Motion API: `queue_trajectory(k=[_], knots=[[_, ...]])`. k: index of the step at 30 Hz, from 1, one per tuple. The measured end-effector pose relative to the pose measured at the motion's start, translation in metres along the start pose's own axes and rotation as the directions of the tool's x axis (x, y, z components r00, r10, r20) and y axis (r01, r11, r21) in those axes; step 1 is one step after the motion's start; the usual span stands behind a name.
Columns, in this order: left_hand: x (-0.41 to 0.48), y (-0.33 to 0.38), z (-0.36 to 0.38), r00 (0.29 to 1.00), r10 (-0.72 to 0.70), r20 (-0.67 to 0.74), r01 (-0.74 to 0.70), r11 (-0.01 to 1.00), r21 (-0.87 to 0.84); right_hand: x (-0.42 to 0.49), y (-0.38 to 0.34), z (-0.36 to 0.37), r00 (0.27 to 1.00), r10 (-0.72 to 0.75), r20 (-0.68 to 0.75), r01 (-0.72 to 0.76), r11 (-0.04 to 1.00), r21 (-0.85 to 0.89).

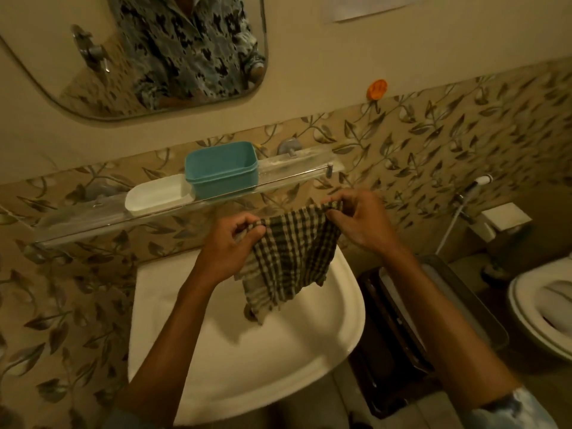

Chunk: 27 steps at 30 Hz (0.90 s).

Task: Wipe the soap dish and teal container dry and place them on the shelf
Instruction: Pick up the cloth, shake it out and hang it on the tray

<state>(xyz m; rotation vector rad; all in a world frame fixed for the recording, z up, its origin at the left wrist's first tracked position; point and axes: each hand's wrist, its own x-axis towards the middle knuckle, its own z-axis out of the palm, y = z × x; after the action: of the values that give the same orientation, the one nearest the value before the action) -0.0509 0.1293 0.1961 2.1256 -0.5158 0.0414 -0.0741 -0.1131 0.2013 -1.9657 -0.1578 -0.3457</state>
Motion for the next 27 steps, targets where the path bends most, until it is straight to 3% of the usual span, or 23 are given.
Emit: queue_trajectory(k=[5, 8, 14, 21, 27], knots=[[0.02, 0.028, 0.034, 0.989, 0.126, 0.084, -0.113, 0.983, -0.144, -0.017, 0.016, -0.055, 0.987, 0.0, -0.162, 0.001, 1.0, 0.006], [0.038, 0.039, 0.073, 0.982, 0.06, 0.177, -0.064, 0.998, 0.015, -0.024, 0.036, -0.079, 0.981, 0.064, -0.181, -0.093, 0.982, -0.161], [0.084, 0.062, 0.148, 0.977, 0.086, 0.194, -0.081, 0.996, -0.031, -0.036, 0.085, -0.144, 0.951, 0.084, -0.298, -0.118, 0.988, -0.099], [0.113, 0.066, 0.271, 0.937, -0.07, 0.343, 0.083, 0.996, -0.022, -0.028, 0.175, -0.236, 0.986, 0.137, -0.094, -0.159, 0.946, -0.284], [0.132, 0.028, 0.391, 0.895, -0.209, 0.395, 0.235, 0.972, -0.018, -0.035, 0.296, -0.281, 0.967, 0.251, 0.039, -0.216, 0.895, -0.39]])
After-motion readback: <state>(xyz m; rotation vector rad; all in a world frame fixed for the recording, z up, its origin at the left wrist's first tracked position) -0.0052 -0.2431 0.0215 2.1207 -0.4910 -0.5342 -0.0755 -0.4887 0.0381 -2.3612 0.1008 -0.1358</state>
